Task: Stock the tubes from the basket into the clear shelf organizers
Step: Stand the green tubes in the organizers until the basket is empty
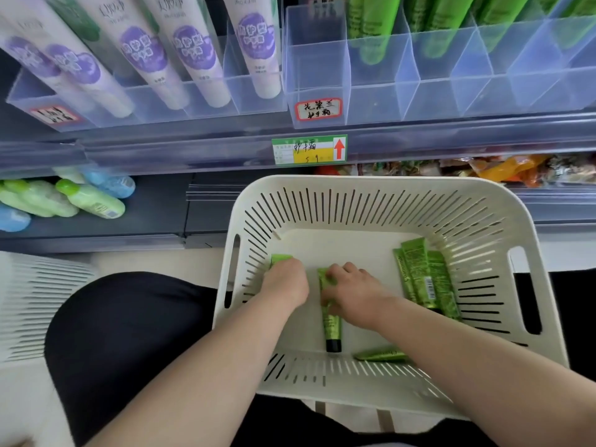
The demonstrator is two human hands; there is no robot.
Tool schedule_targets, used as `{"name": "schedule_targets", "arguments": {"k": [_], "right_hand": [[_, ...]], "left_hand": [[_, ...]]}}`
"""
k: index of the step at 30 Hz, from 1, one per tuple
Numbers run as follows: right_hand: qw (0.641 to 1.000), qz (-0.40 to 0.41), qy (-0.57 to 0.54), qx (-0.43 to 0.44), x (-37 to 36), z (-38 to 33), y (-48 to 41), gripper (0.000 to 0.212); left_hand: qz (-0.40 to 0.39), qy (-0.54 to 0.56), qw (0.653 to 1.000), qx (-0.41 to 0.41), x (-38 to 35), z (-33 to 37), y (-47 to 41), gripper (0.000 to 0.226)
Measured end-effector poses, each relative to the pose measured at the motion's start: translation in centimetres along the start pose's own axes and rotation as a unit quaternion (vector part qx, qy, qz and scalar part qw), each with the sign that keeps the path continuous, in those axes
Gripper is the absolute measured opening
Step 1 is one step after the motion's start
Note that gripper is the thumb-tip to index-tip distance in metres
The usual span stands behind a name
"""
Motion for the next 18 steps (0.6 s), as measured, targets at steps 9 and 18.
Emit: {"name": "schedule_targets", "arguments": {"k": [9,18], "right_hand": [[0.992,0.053,-0.052,-0.103,0.3,3.3,2.5,0.034],[0.985,0.033,-0.089,-0.141,-0.8,3.7,1.3,0.084]], "left_hand": [[-0.003,0.059,0.998,-0.021,-0.3,0.6,0.0,0.031],[0.009,0.045,0.999,-0.023,-1.4,0.2,-0.1,0.044]]}}
Point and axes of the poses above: each hand's wrist, its own y-axis away from the middle knuckle, its own x-axis out of the back of the hand, z = x × y, the point moved 6 cm from there along -y, towards the middle knuckle, and after that the axes turned 12 degrees about x, right-handed, at the moved point
